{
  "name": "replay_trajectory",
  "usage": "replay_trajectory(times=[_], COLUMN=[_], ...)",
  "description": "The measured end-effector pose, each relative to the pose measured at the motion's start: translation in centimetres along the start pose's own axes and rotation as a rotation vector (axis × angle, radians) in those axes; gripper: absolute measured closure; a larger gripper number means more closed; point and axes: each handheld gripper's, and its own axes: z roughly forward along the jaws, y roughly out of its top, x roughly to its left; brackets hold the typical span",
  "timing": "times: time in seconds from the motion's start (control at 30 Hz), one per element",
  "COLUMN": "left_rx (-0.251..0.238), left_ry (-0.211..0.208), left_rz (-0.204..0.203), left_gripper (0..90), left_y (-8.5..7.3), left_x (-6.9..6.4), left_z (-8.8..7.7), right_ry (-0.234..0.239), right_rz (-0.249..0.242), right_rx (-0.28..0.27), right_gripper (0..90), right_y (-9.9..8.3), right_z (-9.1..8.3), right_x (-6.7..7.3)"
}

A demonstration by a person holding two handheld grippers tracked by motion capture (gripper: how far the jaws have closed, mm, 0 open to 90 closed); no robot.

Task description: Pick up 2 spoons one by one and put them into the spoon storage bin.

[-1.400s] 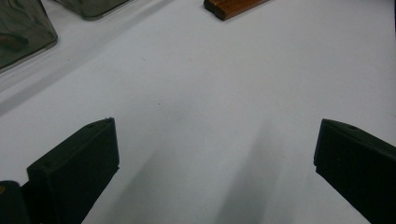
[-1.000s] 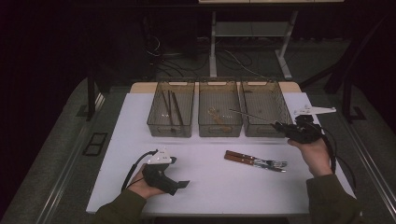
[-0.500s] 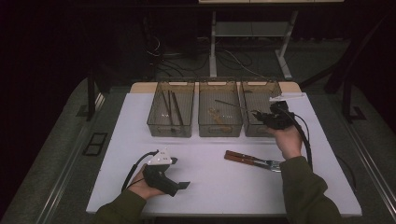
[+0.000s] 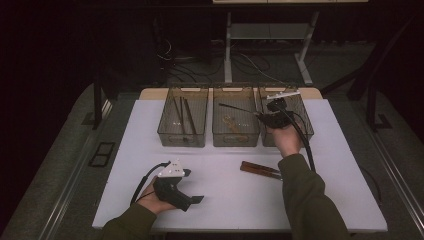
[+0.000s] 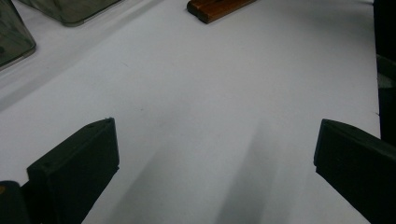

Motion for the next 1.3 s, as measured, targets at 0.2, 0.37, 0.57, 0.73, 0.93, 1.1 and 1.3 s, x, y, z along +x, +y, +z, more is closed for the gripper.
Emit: replay_trajectory(times=[0.2, 0.37, 0.57, 0.73, 0.93, 1.1, 1.3], left_rx=[-0.003, 0.0, -0.001, -0.003, -0.002, -0.007, -0.005], left_ry=[-0.002, -0.004, -0.005, -0.006, -0.007, -0.004, 0.0], left_rz=[0.005, 0.013, 0.013, 0.003, 0.003, -0.011, -0.005], left_gripper=[0.0, 0.0, 0.0, 0.0, 0.0, 0.0, 0.0], left_y=[0.0, 0.0, 0.1, 0.0, 0.0, 0.0, 0.0], left_x=[0.0, 0.0, 0.0, -0.1, 0.0, 0.0, 0.2], left_z=[0.0, 0.0, 0.0, 0.0, 0.0, -0.1, -0.3], right_ry=[-0.002, -0.002, 0.022, 0.046, 0.09, 0.118, 0.171], right_rz=[-0.004, -0.018, -0.034, -0.038, -0.048, -0.058, -0.09], right_rx=[0.008, 0.011, -0.006, -0.025, -0.049, -0.071, -0.104], right_gripper=[85.4, 82.9, 73.3, 66.3, 57.4, 51.7, 46.2], right_y=[0.6, 0.9, 0.8, 0.7, 0.1, -0.8, -2.2], right_z=[0.9, 1.4, 1.3, 0.7, -0.4, -1.5, -3.2], right_x=[1.0, 1.7, 2.0, 1.7, 0.8, -0.3, -1.8])
